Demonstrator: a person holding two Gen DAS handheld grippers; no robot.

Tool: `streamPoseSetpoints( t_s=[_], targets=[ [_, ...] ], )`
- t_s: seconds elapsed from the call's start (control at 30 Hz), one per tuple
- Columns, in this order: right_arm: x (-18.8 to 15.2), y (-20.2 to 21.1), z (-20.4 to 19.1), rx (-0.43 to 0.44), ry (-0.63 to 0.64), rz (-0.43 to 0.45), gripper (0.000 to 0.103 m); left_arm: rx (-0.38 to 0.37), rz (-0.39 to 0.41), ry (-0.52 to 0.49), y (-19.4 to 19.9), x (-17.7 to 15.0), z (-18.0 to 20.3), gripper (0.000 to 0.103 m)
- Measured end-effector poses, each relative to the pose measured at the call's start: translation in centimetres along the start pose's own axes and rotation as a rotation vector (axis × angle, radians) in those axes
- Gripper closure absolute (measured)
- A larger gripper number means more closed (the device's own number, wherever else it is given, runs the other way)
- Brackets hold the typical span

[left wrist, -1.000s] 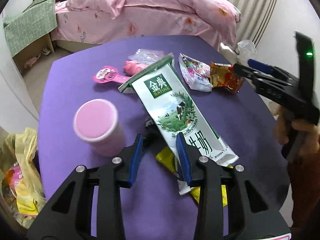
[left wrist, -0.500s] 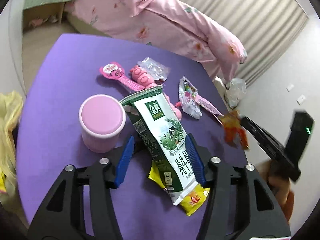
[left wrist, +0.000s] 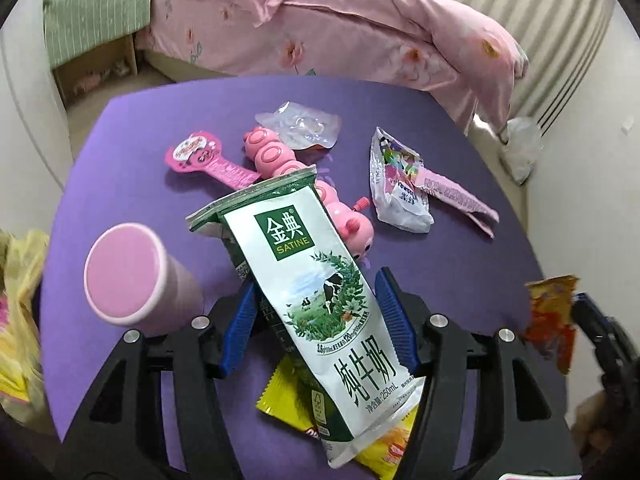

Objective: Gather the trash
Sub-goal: 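Lift the milk carton with the left tool while the right tool holds the red snack bar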

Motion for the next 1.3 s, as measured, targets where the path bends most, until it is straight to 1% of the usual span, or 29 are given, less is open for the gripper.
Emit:
streamPoseSetpoints(
  t_s=[0.07, 0.13, 0.17, 0.2, 0.3, 0.43, 0.6, 0.63, 0.67, 0.83, 1.0, 1.17, 1.3],
  targets=[
    [-0.1, 0.2, -0.2, 0.006, 0.006, 0.002, 0.093, -0.001, -0.01, -0.026, 0.0, -0.2, 0.4, 0.048],
    [-0.2, 0.5, -0.7, 0.01, 0.021, 0.005, 0.093, -0.023, -0.024, -0.053, 0.3, -0.5, 0.5, 0.051],
    [-0.2, 0.6, -0.8, 0.008, 0.027, 0.007, 0.093, -0.021, -0.022, -0.071, 0.5, -0.6, 0.5, 0.07],
    [-0.2, 0.7, -1.1, 0.006, 0.033, 0.011, 0.093, -0.016, -0.024, -0.088, 0.7, -0.6, 0.5, 0.074],
    [-0.2, 1.0, -1.9, 0.011, 0.044, 0.02, 0.093, -0.064, -0.038, -0.091, 1.3, -0.9, 0.2, 0.077],
    [-0.3, 1.5, -2.8, 0.026, 0.052, 0.024, 0.093, -0.117, -0.022, -0.105, 3.2, -1.4, -0.4, 0.082],
    [0.0, 2.4, -4.1, 0.044, 0.073, 0.04, 0.093, -0.162, 0.026, -0.128, 7.2, -2.1, -1.0, 0.086],
    [0.2, 2.6, -4.4, 0.048, 0.077, 0.045, 0.093, -0.167, 0.047, -0.136, 8.4, -2.3, -1.2, 0.088],
    [0.3, 2.9, -4.8, 0.054, 0.083, 0.051, 0.093, -0.169, 0.06, -0.142, 9.2, -2.2, -1.3, 0.093],
    [1.3, 4.3, -7.5, 0.075, 0.134, 0.089, 0.093, -0.162, 0.139, -0.174, 13.8, -2.9, -2.3, 0.095],
    [1.7, 5.0, -9.6, 0.096, 0.172, 0.103, 0.093, -0.176, 0.163, -0.169, 16.2, -3.9, -3.6, 0.096],
    [1.6, 5.0, -11.1, 0.115, 0.194, 0.098, 0.093, -0.19, 0.15, -0.142, 16.7, -4.9, -5.5, 0.096],
    [1.0, 4.4, -11.6, 0.134, 0.187, 0.068, 0.093, -0.183, 0.104, -0.091, 15.2, -5.4, -7.4, 0.096]
  ],
)
Point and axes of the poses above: each gripper's, at about its wrist camera, not at the fingertips, and y roughly against the way its jaws point, z to its right, x to its top, the point moved 3 cm from there along -y, roughly the way its jaws point, and after that the axes turned 9 degrees about -x, right-handed, at the moved point
